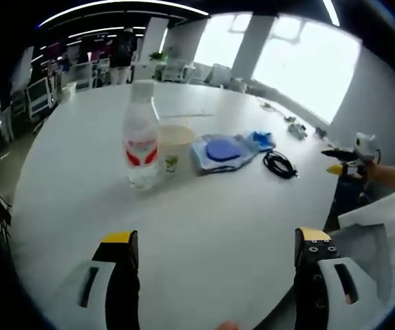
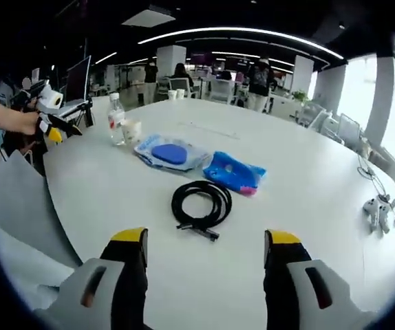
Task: Arrange the tabletop items into an orderly group along one side of the table until the central work area is clear of visible clutter.
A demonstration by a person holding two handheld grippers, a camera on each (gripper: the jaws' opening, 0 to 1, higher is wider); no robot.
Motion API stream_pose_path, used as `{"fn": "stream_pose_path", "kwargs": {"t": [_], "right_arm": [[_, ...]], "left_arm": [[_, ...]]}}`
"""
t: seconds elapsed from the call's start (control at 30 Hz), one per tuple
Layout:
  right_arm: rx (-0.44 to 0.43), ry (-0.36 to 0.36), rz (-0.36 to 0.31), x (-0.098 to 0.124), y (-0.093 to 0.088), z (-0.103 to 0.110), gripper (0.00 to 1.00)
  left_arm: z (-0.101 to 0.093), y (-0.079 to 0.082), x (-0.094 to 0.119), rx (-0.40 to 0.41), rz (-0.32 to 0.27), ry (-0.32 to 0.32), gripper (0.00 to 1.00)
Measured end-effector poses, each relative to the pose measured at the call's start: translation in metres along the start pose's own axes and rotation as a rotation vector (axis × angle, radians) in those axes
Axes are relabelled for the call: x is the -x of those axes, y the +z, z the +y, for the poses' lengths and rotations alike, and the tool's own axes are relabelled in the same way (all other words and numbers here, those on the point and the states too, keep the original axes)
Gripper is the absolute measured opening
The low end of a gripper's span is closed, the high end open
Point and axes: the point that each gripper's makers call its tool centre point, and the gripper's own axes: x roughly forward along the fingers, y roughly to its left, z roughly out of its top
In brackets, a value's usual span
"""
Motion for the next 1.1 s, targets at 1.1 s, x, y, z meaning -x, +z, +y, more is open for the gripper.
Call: {"fn": "stream_pose_path", "kwargs": {"t": [1.1], "right_arm": [[-0.065,0.035,0.058,-0.009,-0.027,0.005,0.7]], "left_arm": [[0.005,-0.005,0.004,0.001,0.015,0.045,0.91]]}}
